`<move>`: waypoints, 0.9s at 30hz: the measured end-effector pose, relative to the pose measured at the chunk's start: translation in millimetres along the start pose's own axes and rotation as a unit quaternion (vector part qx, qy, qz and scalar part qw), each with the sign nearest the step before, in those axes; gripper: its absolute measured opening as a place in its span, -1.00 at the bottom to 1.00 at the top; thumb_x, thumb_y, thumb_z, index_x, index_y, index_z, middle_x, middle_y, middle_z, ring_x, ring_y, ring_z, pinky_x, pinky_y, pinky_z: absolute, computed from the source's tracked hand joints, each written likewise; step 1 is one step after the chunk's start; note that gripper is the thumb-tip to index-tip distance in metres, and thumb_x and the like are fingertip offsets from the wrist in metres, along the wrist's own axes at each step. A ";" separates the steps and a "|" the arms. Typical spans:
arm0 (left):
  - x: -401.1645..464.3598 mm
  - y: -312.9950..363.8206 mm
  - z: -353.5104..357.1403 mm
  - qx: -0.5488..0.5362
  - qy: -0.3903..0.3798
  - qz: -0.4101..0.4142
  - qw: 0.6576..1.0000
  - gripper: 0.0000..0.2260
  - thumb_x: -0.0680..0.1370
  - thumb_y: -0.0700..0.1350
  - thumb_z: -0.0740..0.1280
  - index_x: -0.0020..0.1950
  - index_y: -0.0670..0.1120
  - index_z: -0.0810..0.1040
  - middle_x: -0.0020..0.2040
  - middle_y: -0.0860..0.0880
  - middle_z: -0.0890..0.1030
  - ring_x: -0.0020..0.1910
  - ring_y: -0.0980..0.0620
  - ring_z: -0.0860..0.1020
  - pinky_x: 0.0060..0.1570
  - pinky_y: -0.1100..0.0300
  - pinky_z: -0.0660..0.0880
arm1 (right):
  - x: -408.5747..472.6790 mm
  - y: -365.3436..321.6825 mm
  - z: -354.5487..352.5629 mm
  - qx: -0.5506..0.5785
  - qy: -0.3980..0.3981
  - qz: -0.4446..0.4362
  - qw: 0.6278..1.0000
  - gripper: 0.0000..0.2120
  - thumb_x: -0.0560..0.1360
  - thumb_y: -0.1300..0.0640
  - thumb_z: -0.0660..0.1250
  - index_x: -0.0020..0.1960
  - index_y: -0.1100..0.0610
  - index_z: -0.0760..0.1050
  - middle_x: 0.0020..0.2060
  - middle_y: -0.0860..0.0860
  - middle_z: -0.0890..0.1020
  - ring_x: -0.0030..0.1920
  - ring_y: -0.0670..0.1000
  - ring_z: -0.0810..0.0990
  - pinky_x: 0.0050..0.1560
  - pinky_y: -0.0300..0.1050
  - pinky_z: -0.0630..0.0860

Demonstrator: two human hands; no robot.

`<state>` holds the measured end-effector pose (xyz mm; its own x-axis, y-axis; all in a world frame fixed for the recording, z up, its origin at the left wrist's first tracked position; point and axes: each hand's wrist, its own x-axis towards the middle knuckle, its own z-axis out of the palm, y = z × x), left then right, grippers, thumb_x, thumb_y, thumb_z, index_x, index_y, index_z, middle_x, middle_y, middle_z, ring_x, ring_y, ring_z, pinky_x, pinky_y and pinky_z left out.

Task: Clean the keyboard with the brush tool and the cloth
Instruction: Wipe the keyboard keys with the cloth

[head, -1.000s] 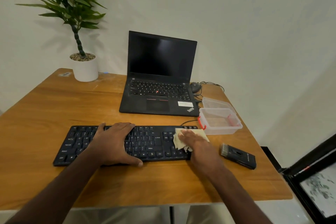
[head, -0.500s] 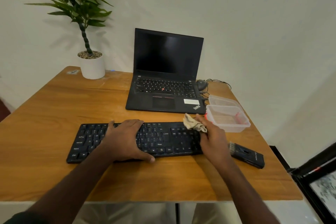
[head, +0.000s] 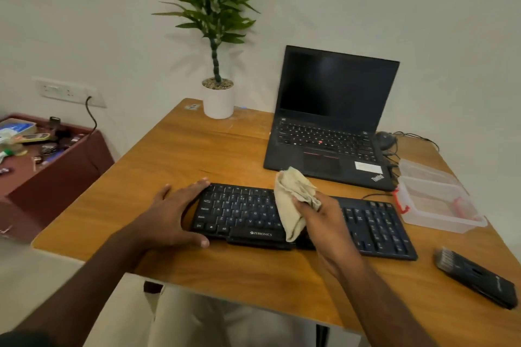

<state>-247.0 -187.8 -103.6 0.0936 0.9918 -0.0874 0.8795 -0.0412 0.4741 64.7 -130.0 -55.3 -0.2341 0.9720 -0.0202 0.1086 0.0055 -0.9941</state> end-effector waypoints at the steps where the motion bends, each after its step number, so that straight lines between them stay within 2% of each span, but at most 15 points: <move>1: 0.8 -2.9 -1.9 0.007 -0.009 -0.005 1.000 0.20 0.13 0.60 0.34 0.59 0.24 -0.19 0.54 0.29 -0.02 0.51 0.26 -0.04 0.53 -0.04 -0.33 | 4.8 -4.4 12.0 -0.041 -0.009 -0.027 0.999 -0.74 0.62 0.21 0.32 0.13 -0.12 0.65 0.02 -0.15 0.73 0.03 -0.12 0.68 0.12 -0.01 0.61; 3: 5.2 -6.0 -4.7 0.023 -0.025 -0.006 0.999 0.30 0.06 0.60 0.38 0.58 0.22 -0.25 0.59 0.23 -0.02 0.54 0.22 -0.07 0.52 -0.07 -0.34 | 16.8 -12.2 36.3 -0.115 -0.004 -0.103 0.988 -0.70 0.62 0.23 0.29 0.29 -0.02 0.61 0.07 -0.12 0.71 -0.02 -0.13 0.66 -0.02 -0.15 0.60; 5: 9.2 -6.0 -5.7 0.050 -0.037 -0.002 0.998 0.34 0.03 0.62 0.37 0.57 0.20 -0.31 0.61 0.17 -0.06 0.56 0.19 -0.09 0.51 -0.12 -0.34 | 28.2 -15.3 60.1 -0.200 0.001 -0.194 0.960 -0.62 0.62 0.29 0.23 0.38 0.06 0.53 0.14 -0.06 0.67 -0.08 -0.10 0.64 -0.17 -0.25 0.56; 6: 11.3 -7.2 -4.7 0.061 -0.038 0.000 0.997 0.35 0.03 0.63 0.35 0.57 0.19 -0.32 0.61 0.15 -0.08 0.57 0.18 -0.10 0.51 -0.14 -0.34 | 31.1 -14.0 73.0 -0.251 -0.015 -0.225 0.941 -0.57 0.62 0.32 0.20 0.44 0.07 0.47 0.23 -0.04 0.62 -0.01 -0.06 0.65 -0.10 -0.23 0.60; 7: 12.2 -7.0 -4.3 0.067 -0.038 0.003 0.997 0.34 0.03 0.64 0.34 0.57 0.18 -0.31 0.61 0.15 -0.10 0.57 0.17 -0.11 0.51 -0.14 -0.34 | 32.2 -10.7 86.4 -0.310 -0.054 -0.243 0.918 -0.52 0.61 0.34 0.18 0.50 0.06 0.39 0.33 -0.04 0.55 0.17 0.00 0.62 0.13 -0.13 0.61; 8: 13.5 -7.7 -3.2 0.071 -0.036 0.006 0.997 0.33 0.03 0.65 0.32 0.58 0.17 -0.28 0.60 0.17 -0.12 0.57 0.18 -0.12 0.50 -0.14 -0.34 | 32.0 -4.9 99.8 -0.376 -0.108 -0.248 0.887 -0.47 0.61 0.35 0.18 0.54 0.07 0.32 0.45 0.00 0.46 0.39 0.04 0.48 0.43 -0.04 0.43; 9: 14.7 -8.7 -2.0 0.075 -0.036 0.012 0.996 0.32 0.04 0.67 0.29 0.59 0.17 -0.24 0.59 0.19 -0.15 0.57 0.19 -0.14 0.50 -0.15 -0.35 | 29.7 0.8 112.0 -0.436 -0.163 -0.245 0.850 -0.44 0.59 0.34 0.20 0.57 0.08 0.27 0.52 0.03 0.36 0.53 0.06 0.30 0.57 -0.01 0.17; 11: 17.1 -10.8 -0.8 0.080 -0.038 0.028 0.996 0.27 0.05 0.68 0.25 0.60 0.18 -0.17 0.60 0.22 -0.17 0.56 0.23 -0.19 0.49 -0.16 -0.35 | 25.6 7.0 128.9 -0.515 -0.229 -0.243 0.790 -0.39 0.59 0.29 0.21 0.60 0.13 0.18 0.59 0.07 0.23 0.61 0.08 0.09 0.60 -0.01 -0.05; 14: 19.0 -19.1 3.2 0.073 -0.017 0.033 0.997 0.24 0.08 0.69 0.21 0.61 0.16 -0.13 0.58 0.25 -0.13 0.56 0.26 -0.15 0.50 -0.16 -0.32 | 21.3 7.5 132.0 -0.527 -0.269 -0.250 0.767 -0.35 0.59 0.23 0.25 0.62 0.12 0.10 0.62 0.05 0.13 0.63 0.05 -0.01 0.60 -0.01 -0.12; 16: 19.2 -26.2 6.9 0.073 0.001 0.045 0.996 0.21 0.14 0.69 0.15 0.62 0.11 -0.14 0.61 0.17 -0.04 0.57 0.22 -0.07 0.51 -0.14 -0.29 | 16.2 10.1 124.1 -0.521 -0.306 -0.274 0.748 -0.35 0.60 0.20 0.28 0.62 0.12 0.11 0.63 0.04 0.11 0.63 0.03 -0.02 0.60 -0.03 -0.14; 19: 19.2 -27.5 8.4 0.073 0.017 0.045 0.996 0.19 0.16 0.69 0.09 0.61 0.07 -0.17 0.62 0.08 0.07 0.56 0.21 0.00 0.52 -0.12 -0.24 | 10.1 16.9 107.2 -0.508 -0.340 -0.303 0.731 -0.43 0.61 0.22 0.13 0.61 0.14 0.14 0.61 0.06 0.16 0.63 0.02 0.00 0.61 -0.02 -0.10; 22: 18.5 -20.4 6.6 0.069 0.012 0.028 0.997 0.21 0.15 0.69 0.09 0.61 0.08 -0.18 0.62 0.06 0.09 0.49 0.29 -0.01 0.52 -0.11 -0.25 | 10.1 19.2 92.5 -0.528 -0.346 -0.311 0.710 -0.43 0.61 0.25 0.08 0.62 0.14 0.12 0.61 0.06 0.17 0.62 0.00 0.03 0.61 -0.03 -0.06; 25: 17.2 -17.6 5.7 0.065 0.012 0.014 0.998 0.23 0.11 0.69 0.12 0.61 0.09 -0.19 0.62 0.04 0.11 0.56 0.19 0.05 0.53 -0.11 -0.28 | 7.7 19.1 82.6 -0.551 -0.339 -0.328 0.688 -0.43 0.64 0.27 0.12 0.62 0.13 0.09 0.61 0.04 0.14 0.62 -0.01 0.04 0.62 -0.01 -0.03; 27: 15.9 -14.8 5.5 0.067 0.008 0.006 0.998 0.24 0.11 0.69 0.14 0.60 0.10 -0.19 0.62 0.03 0.11 0.57 0.13 0.07 0.53 -0.09 -0.29 | 4.0 19.3 70.6 -0.572 -0.335 -0.332 0.671 -0.39 0.64 0.26 0.14 0.63 0.08 0.03 0.62 -0.02 0.07 0.62 -0.05 -0.02 0.58 -0.08 -0.14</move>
<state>-256.0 -172.1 -116.9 0.0973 0.9930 -0.0676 0.9329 -0.0674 0.3538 -2.3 -142.6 -82.1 -0.9382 0.3439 -0.0387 0.3460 0.9347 -0.0819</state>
